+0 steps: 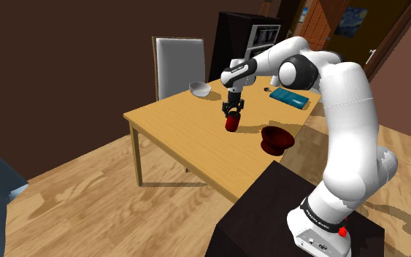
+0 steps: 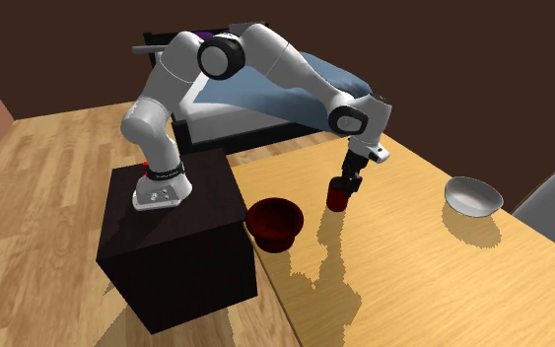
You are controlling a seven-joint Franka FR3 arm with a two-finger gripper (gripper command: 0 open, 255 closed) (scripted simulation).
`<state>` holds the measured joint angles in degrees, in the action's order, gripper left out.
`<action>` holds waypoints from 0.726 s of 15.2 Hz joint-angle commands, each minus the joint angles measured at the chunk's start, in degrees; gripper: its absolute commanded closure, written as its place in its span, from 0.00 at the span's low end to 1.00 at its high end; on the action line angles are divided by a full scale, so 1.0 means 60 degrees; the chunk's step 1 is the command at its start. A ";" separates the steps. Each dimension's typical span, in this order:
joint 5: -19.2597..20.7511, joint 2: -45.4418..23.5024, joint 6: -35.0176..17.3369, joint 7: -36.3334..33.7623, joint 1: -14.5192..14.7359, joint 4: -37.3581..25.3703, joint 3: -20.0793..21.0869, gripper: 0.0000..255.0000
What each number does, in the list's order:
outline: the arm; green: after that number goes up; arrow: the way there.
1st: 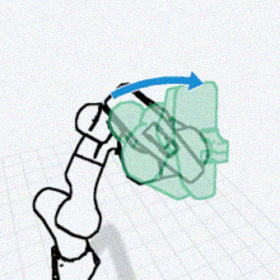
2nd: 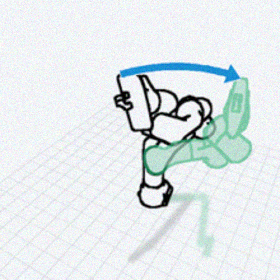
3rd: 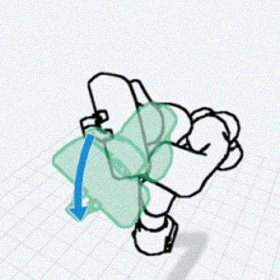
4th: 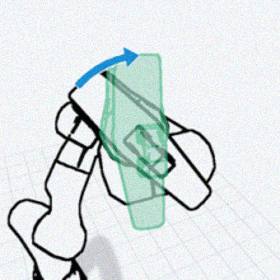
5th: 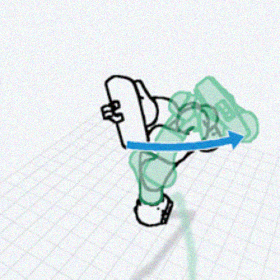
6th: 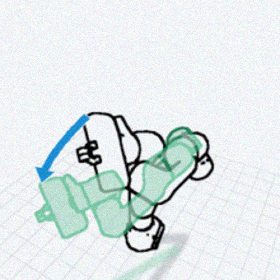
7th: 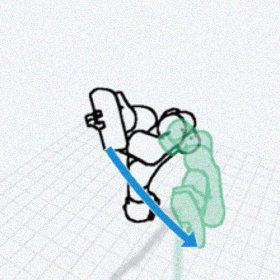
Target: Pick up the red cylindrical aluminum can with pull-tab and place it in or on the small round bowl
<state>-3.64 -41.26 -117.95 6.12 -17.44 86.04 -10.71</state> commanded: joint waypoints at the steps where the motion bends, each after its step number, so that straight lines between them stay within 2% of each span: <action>1: 0.0002 -0.0011 0.0005 0.0001 -0.0003 0.0001 -0.0002 1.00; 11: 0.0083 0.0560 0.0705 -0.0005 0.0040 -0.0133 -0.0065 1.00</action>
<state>-3.23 -38.55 -114.27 6.05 -17.23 85.15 -11.02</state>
